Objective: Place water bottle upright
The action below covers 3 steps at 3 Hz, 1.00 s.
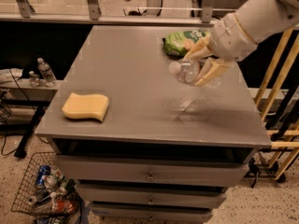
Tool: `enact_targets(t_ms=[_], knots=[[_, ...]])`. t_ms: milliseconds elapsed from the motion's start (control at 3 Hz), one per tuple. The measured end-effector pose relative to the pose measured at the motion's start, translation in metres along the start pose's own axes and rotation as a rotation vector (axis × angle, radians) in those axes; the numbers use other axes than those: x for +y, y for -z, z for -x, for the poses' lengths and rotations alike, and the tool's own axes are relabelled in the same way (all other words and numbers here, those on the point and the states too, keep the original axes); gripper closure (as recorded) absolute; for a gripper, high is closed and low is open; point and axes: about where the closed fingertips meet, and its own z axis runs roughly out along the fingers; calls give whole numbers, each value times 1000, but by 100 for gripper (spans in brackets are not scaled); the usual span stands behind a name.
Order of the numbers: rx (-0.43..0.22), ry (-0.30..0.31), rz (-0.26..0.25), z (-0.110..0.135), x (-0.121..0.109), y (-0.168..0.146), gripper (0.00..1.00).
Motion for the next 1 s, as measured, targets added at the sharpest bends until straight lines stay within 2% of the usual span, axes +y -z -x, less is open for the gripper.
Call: enact_targets(t_ms=[333, 667, 1000], knots=[[-89, -26, -29, 9, 0, 6, 100], [-89, -24, -28, 10, 0, 6, 100], [-141, -80, -123, 9, -8, 19, 100]])
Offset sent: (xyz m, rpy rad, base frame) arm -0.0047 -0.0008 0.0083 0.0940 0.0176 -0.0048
